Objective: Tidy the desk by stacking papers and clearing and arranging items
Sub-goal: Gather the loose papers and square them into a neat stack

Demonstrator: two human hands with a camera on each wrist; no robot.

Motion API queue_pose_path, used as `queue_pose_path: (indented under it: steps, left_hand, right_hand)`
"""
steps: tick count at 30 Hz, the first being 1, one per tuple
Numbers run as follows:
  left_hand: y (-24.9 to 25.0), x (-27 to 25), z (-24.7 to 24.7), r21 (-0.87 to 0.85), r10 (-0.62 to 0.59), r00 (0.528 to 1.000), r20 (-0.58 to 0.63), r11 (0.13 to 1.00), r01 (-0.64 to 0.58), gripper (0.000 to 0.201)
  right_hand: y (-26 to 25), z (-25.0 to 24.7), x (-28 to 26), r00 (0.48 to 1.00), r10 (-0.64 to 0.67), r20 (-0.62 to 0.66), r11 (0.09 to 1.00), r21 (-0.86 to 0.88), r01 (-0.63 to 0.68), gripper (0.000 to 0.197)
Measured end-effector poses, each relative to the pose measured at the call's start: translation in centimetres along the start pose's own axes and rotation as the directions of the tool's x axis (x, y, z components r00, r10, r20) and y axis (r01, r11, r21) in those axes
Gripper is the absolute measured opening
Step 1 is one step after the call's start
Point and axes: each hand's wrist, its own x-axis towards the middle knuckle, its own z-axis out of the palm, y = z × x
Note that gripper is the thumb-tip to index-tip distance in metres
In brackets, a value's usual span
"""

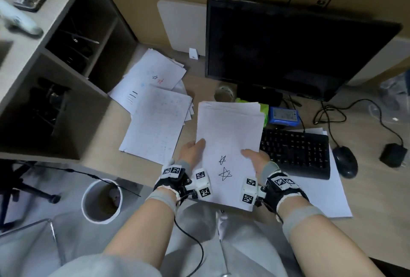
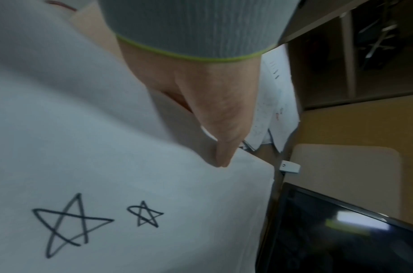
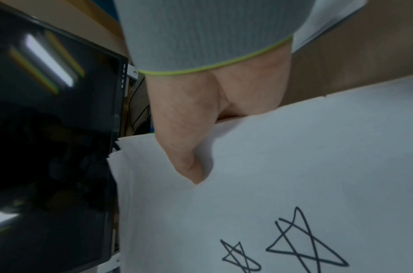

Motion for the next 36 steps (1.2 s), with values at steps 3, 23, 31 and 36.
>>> queue_pose_path:
  steps: [3,23,31,36]
  left_hand:
    - [0.2,-2.6,-2.0,-0.130,0.019,0.995,-0.093,0.991,-0.031,0.030]
    - [0.7,9.2,-20.3,-0.025,-0.054,0.975,-0.214,0.998,0.049,0.044]
    - [3.0,13.8,-25.1,-0.001,-0.141,0.990,-0.006,0.990,0.141,0.029]
    - [3.4,15.2,-25.6,-0.050,-0.159,0.986,-0.046,0.986,0.157,0.036]
  right_hand:
    - [0.9,1.1,0.6,0.993,-0.071,0.092,0.996,0.058,0.066,0.099]
    - [-4.1,23.1,1.8,0.987,-0.086,0.139,0.971,-0.211,0.114,0.072]
    - [-5.2,29.8,2.6,0.995,0.067,-0.073,0.936,-0.342,-0.088,0.079]
    - [-4.9,31.2,4.3,0.982,0.187,-0.031,0.931,-0.313,-0.188,0.082]
